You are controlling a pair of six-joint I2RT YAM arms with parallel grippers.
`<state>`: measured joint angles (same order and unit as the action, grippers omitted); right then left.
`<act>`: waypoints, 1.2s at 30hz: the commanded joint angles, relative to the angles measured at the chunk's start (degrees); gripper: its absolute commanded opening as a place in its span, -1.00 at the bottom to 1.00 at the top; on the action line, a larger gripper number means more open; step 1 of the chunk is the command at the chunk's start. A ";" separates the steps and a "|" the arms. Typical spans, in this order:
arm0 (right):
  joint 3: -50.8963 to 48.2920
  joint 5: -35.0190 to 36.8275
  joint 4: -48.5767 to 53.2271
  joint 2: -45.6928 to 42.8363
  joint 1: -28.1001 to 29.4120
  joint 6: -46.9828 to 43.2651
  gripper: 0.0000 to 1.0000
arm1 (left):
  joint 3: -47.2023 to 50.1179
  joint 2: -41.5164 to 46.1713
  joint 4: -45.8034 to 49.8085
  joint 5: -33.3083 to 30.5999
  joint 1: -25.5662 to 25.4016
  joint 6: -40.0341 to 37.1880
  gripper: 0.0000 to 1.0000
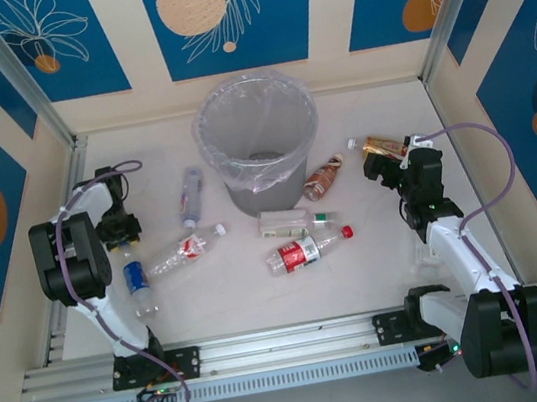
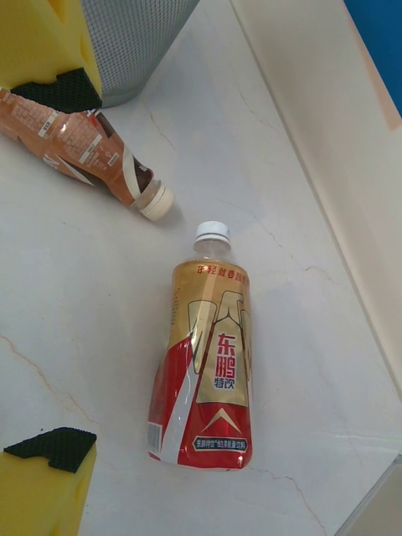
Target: Put the plastic bottles in the bin
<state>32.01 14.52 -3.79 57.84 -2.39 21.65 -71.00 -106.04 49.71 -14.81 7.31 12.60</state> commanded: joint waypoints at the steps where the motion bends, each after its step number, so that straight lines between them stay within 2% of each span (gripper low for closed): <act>1: -0.36 -1.41 -0.40 -0.90 -0.43 0.24 0.99 | -1.16 0.55 -0.58 -1.32 -0.63 -1.14 -0.42; 12: -0.28 -2.26 0.38 -0.93 -0.42 1.45 0.99 | -3.36 1.69 -0.79 -2.84 -0.72 -0.36 -0.78; 15: 0.01 -3.28 1.11 -0.94 -0.42 1.66 0.99 | -2.70 2.82 -1.62 -2.62 -0.85 0.73 -0.99; 22: 1.68 -4.02 5.38 -0.95 -0.42 2.90 0.99 | -0.85 7.00 -5.20 -2.73 -1.89 2.65 -1.00; 29: 4.49 -5.29 11.12 -0.27 -0.49 6.29 0.99 | -1.84 9.82 -5.86 -6.87 -3.32 2.88 -1.00; 33: 6.11 -8.57 14.26 -0.67 -0.42 8.18 0.99 | -2.92 12.37 -4.77 -12.20 -6.80 4.07 -1.00; 36: 7.56 -10.96 16.42 -0.64 -0.43 7.77 0.99 | -3.57 15.17 -5.22 -13.22 -8.93 4.72 -1.00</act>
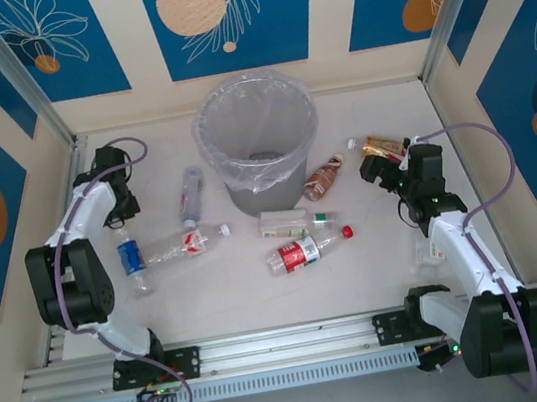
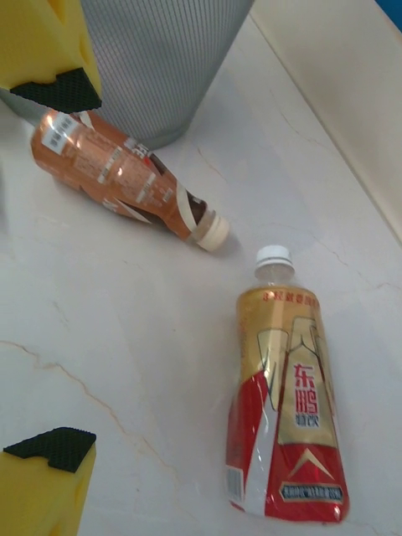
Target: Put the plastic bottles in the bin
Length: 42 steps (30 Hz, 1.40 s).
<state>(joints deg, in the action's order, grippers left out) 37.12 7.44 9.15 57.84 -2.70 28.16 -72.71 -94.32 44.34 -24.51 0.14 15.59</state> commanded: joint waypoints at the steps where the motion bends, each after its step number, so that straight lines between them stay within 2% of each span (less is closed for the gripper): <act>1: 3.09 -4.01 4.50 -0.57 -0.11 1.02 0.99 | -1.64 4.80 -1.09 -3.22 -2.42 1.75 -1.00; 8: 6.07 -6.32 8.65 -1.23 0.05 0.34 0.99 | -1.06 13.73 -6.38 -6.18 -4.10 3.03 -1.00; 11: 6.03 -9.21 7.93 -1.68 0.61 0.62 0.99 | -1.88 17.62 -8.34 -4.95 -4.16 2.79 -1.00; 14: 6.28 -9.13 7.82 -1.72 1.52 1.17 0.99 | -3.08 20.93 -10.31 -3.43 -4.18 2.97 -1.00; 18: 6.99 -8.94 8.32 -2.05 2.81 1.33 0.99 | -3.84 24.75 -14.70 4.20 -4.16 4.45 -1.00; 22: 7.00 -7.32 8.52 -2.83 3.90 1.47 0.99 | -4.91 26.59 -19.66 14.38 -4.14 8.62 -1.00; 24: 6.91 -6.58 8.61 -3.08 4.09 1.72 0.99 | -5.42 27.44 -22.95 17.52 -4.19 10.82 -1.00; 28: 6.91 -5.73 9.13 -3.43 4.19 1.91 0.99 | -7.74 28.98 -26.57 17.33 -4.18 13.89 -1.00; 34: 6.57 -4.70 9.57 -4.49 4.28 2.12 0.99 | -8.96 28.31 -36.59 28.38 -4.19 21.23 -1.00; 38: 6.56 -5.07 9.83 -4.78 4.28 2.16 0.99 | -15.42 25.59 -35.48 25.40 -4.19 20.18 -1.00; 42: 6.26 -4.07 10.50 -5.51 4.37 2.24 0.99 | -19.52 22.58 -40.28 30.01 -4.17 23.77 -1.00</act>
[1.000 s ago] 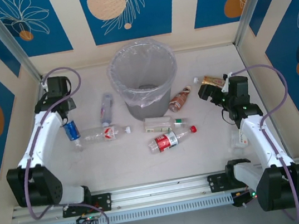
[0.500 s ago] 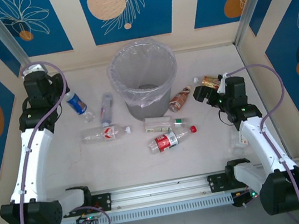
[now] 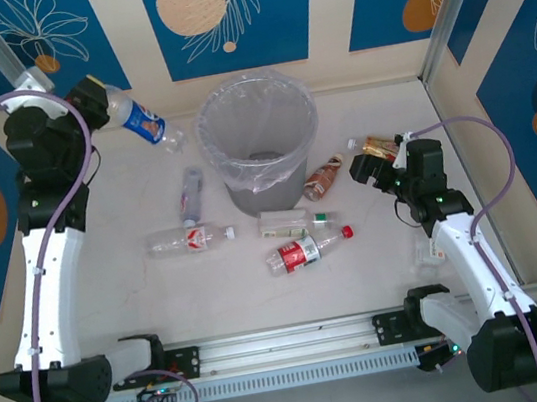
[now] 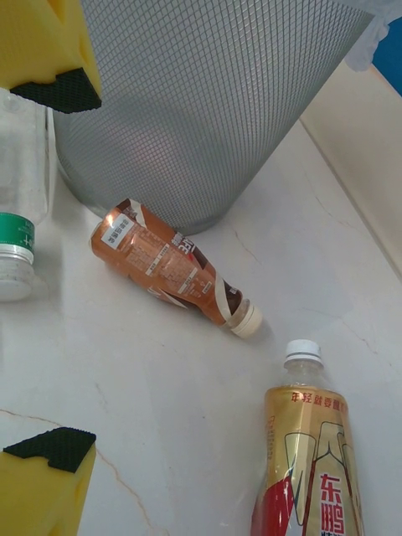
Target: Put the plastic bottles in the bin
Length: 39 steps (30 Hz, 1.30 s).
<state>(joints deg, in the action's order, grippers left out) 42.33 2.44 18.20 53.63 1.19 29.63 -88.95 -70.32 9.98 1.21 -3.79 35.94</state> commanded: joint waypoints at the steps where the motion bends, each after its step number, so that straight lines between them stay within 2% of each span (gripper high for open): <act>1: 0.94 1.16 1.42 -1.55 0.48 0.99 0.99 | -4.37 -2.70 -6.82 6.26 -0.25 5.05 -1.00; 5: 0.57 1.27 1.18 -2.04 0.54 1.40 0.99 | -7.49 -8.62 -10.95 13.98 -0.61 12.21 -1.00; 8: 0.67 1.25 1.39 -2.33 0.65 1.53 0.99 | -8.03 -12.04 -13.49 14.51 -2.75 12.83 -1.00; 11: 0.65 1.60 1.98 -2.76 0.67 1.53 0.99 | -9.44 -14.97 -12.68 12.70 -6.27 8.56 -1.00; 18: 0.13 1.97 2.63 -3.79 0.74 2.03 0.99 | -14.47 -22.72 -5.92 8.71 -17.22 -8.14 -1.00; 23: 0.08 1.78 1.68 -3.09 1.03 2.88 0.99 | -21.48 -29.87 2.45 5.59 -24.13 -17.97 -1.00; 29: 0.75 1.48 0.79 -2.04 1.23 3.16 0.99 | -28.05 -38.40 8.73 -3.42 -31.38 -29.66 -1.00; 32: 1.26 1.13 1.32 -1.86 1.44 2.74 0.99 | -29.17 -42.12 9.17 -6.98 -32.83 -31.08 -1.00; 39: 1.84 1.70 3.98 -2.19 1.51 2.03 0.99 | -30.02 -47.40 10.59 -10.93 -32.83 -24.69 -1.00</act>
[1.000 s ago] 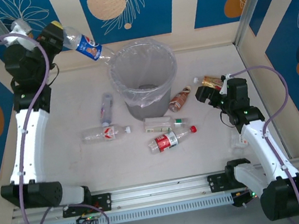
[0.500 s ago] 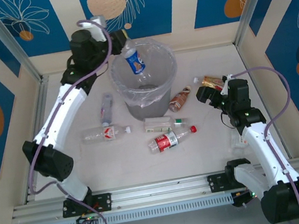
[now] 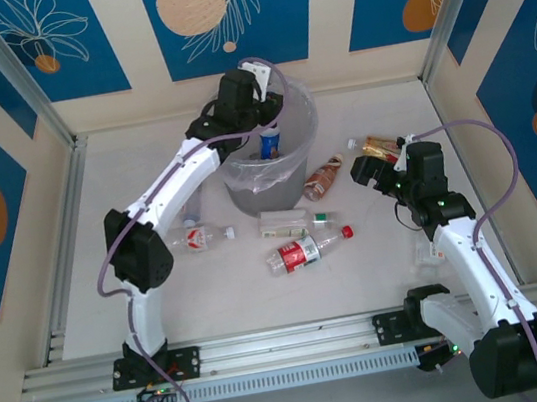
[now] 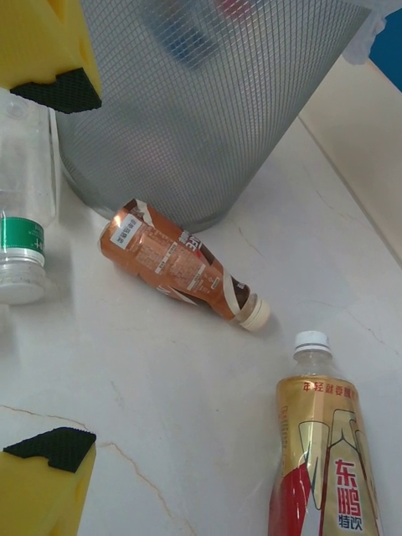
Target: Put the plastic bottles in the bin
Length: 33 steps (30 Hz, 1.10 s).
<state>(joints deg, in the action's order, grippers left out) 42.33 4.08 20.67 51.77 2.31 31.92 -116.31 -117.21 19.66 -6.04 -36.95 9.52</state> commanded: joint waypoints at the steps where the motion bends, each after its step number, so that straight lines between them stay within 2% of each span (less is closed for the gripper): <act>1: 1.89 0.11 1.82 -0.41 0.38 -0.24 0.99 | -2.28 -0.97 0.99 -4.49 0.34 2.55 -1.00; 5: 1.89 0.56 2.58 -0.82 0.42 -0.73 0.99 | -0.80 -2.21 1.07 -6.32 0.35 4.34 -1.00; 17: 1.29 1.11 3.24 -0.79 0.44 -0.44 0.99 | 1.97 -4.77 5.58 -6.37 0.33 8.34 -0.98; 20: 1.21 1.28 3.49 -0.88 0.42 -0.53 0.99 | 2.50 -5.22 5.48 -6.32 0.30 8.84 -0.83; 21: 1.24 1.35 3.62 -0.92 0.37 -0.62 0.99 | 2.42 -5.44 5.69 -6.34 0.33 8.94 -0.70; 23: 1.22 1.50 3.75 -0.99 0.40 -0.63 0.99 | 2.23 -5.53 6.00 -6.20 0.37 8.94 -0.58; 25: 1.18 1.56 3.86 -1.10 0.37 -0.59 0.99 | 2.23 -5.23 6.21 -5.53 0.38 8.94 -0.39; 31: 0.79 1.79 3.38 -1.05 0.40 -0.28 0.99 | 2.39 -3.43 7.54 -3.93 0.33 8.87 -0.12; 33: 0.51 1.97 3.20 -0.88 0.36 -0.11 0.99 | 2.90 -2.32 7.54 -3.27 0.33 8.72 0.04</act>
<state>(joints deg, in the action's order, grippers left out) 42.39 5.19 23.66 51.53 2.31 31.73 -114.13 -122.50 26.00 -10.74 -36.88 17.98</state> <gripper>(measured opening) 0.994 0.494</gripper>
